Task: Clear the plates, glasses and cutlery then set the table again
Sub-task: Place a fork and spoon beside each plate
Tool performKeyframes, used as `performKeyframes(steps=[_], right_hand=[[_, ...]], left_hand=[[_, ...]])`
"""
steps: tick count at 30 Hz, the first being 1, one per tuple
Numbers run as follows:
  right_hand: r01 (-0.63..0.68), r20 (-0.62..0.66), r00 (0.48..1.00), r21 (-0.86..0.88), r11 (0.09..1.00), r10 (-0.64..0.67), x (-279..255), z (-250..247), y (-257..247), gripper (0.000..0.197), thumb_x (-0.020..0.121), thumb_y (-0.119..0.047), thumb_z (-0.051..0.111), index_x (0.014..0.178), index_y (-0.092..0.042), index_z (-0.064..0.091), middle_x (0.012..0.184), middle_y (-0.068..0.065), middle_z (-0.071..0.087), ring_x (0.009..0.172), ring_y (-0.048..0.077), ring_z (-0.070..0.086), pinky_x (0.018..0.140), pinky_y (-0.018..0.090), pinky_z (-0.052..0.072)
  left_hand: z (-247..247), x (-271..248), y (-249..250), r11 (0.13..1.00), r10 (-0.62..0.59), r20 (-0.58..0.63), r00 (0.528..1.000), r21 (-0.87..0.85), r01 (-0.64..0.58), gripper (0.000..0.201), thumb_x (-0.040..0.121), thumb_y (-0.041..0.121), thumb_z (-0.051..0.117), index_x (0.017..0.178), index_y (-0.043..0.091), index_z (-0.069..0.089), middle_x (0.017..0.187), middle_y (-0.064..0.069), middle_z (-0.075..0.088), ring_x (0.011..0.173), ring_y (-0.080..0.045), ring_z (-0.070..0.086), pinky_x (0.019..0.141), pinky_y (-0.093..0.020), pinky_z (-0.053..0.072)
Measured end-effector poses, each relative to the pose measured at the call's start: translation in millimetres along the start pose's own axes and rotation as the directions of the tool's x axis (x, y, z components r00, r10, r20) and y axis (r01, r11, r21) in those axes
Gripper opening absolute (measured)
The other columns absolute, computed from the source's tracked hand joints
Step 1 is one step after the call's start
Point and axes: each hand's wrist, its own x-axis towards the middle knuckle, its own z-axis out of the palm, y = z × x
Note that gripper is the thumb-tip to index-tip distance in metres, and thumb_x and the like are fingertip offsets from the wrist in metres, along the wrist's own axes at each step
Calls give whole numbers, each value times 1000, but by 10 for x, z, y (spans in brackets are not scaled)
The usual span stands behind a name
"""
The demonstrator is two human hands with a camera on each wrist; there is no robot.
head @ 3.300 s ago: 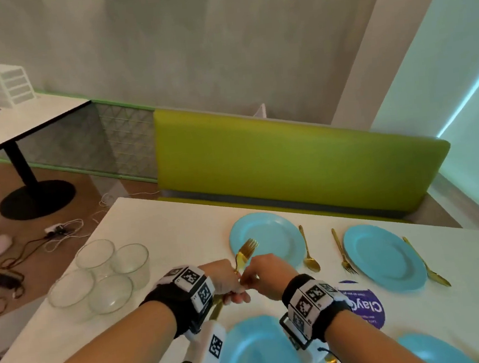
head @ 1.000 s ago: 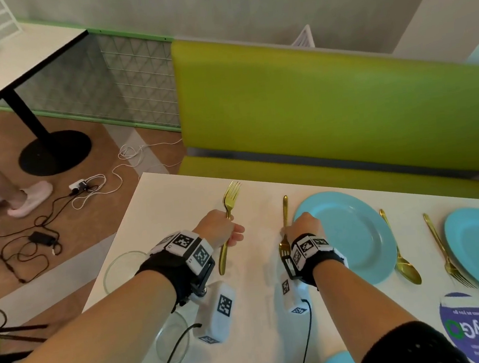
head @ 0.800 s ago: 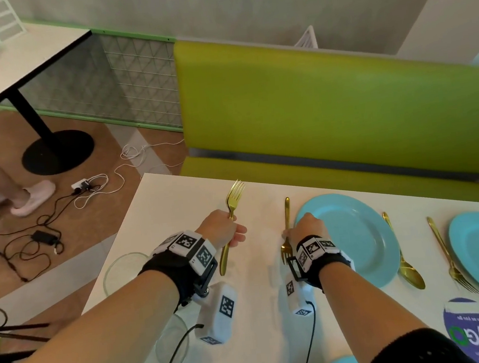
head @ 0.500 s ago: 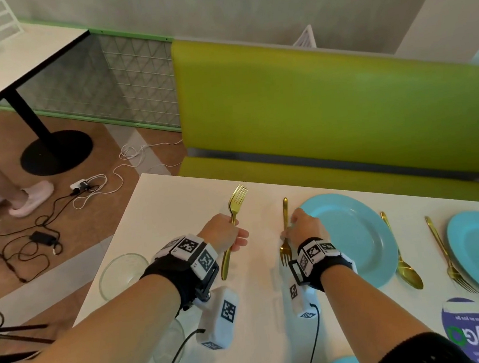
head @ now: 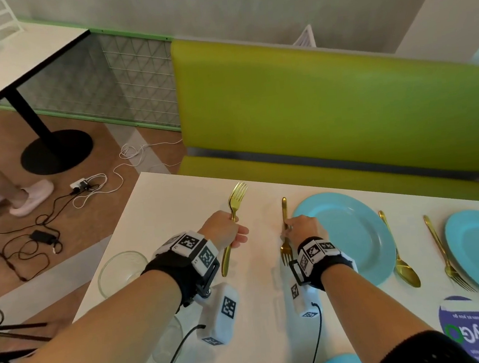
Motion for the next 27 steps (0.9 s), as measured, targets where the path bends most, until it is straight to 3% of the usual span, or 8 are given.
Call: performKeyframes(steps=[5,9,19,23,27], right_hand=[[2,-1,1000,30,1000,-2,-24,0,-32,22,93,-21,51,105,-23,70,103,6,68,94,24,65,82,33,55],[-12,-15,1000,29,1000,13,-46,-4,-33,23,93,-21,51,105,-24,71,99,5,67,91,23,64,82,31,55],[22,-84,996,69,997,-16,-393,-143,-83,27,94,-23,53,115,-15,67,117,9,64,106,26,62,92,36,52],[61,-87,995,194,979,-45,-771,-204,-62,29,91,-31,58,112,-15,68,118,7,64,108,24,60,92,30,49],[108,-64,994,287,952,-93,-1285,-195,-19,29,91,-37,56,102,-15,72,104,2,69,92,17,60,76,22,43]], left_hand=[[7,-23,-9,1000,-9,-2,1000,5,9,13,98,1,34,108,5,42,81,-5,60,67,-14,59,59,-22,47],[8,-59,-5,1000,-10,5,1000,-5,10,13,98,0,35,107,5,42,80,-6,60,65,-15,58,57,-22,47],[-14,-290,-71,1000,13,-6,1000,-4,-13,11,98,0,36,106,4,42,79,-6,59,64,-15,58,57,-22,47],[49,-500,-120,999,41,-9,999,0,-41,15,95,-1,45,109,2,49,84,-7,57,68,-16,60,67,-28,54],[164,-767,-267,998,66,43,997,-5,-66,25,93,-1,49,118,1,53,100,-15,60,87,-24,65,87,-40,57]])
